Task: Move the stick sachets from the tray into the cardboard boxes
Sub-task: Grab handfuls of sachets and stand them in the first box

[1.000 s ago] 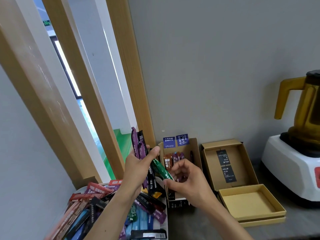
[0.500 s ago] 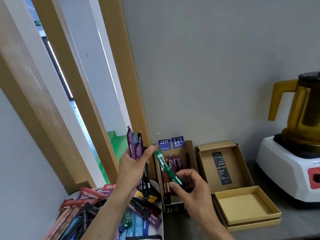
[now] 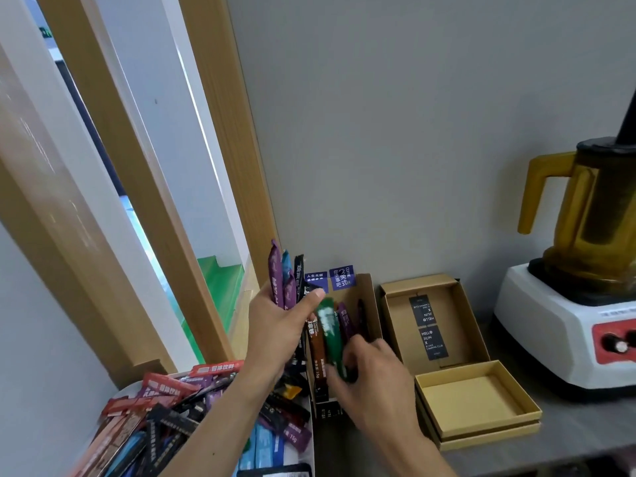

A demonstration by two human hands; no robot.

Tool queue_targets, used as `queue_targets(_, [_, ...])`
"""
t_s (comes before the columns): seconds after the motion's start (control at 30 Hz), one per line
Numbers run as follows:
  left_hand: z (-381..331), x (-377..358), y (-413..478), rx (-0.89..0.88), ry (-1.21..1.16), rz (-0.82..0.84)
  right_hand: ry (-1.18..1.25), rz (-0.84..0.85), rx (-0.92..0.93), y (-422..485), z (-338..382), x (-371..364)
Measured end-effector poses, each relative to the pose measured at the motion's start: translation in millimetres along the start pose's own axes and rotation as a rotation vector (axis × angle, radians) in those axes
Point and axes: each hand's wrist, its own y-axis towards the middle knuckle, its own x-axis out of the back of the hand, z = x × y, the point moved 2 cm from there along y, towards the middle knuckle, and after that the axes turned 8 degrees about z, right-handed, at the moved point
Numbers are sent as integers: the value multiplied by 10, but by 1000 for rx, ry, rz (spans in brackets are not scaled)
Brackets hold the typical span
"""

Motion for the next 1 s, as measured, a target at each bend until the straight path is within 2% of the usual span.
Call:
queue_targets(0.13, [-19, -5, 51, 45, -94, 2, -136, 120, -59, -37, 29, -143])
queue_targets(0.3, [-5, 18, 66, 122, -207, -9, -293, 100, -159, 180, 24, -260])
queue_targets(0.43, [-13, 50, 22, 138, -234, -6, -416, 183, -254, 351, 0, -327])
queue_targets(0.73, [28, 131, 3, 132, -245, 28, -425, 229, -243, 376, 27, -364])
queue_targets(0.83, [12, 148, -1, 140, -282, 44, -373, 210, -233, 338, 23, -323])
queue_targets(0.9, [-4, 168, -14, 139, -283, 53, -255, 149, -200, 294, 14, -244])
queue_targets(1.0, [-18, 172, -24, 145, -281, 63, 141, 79, -116, 235, 28, -93])
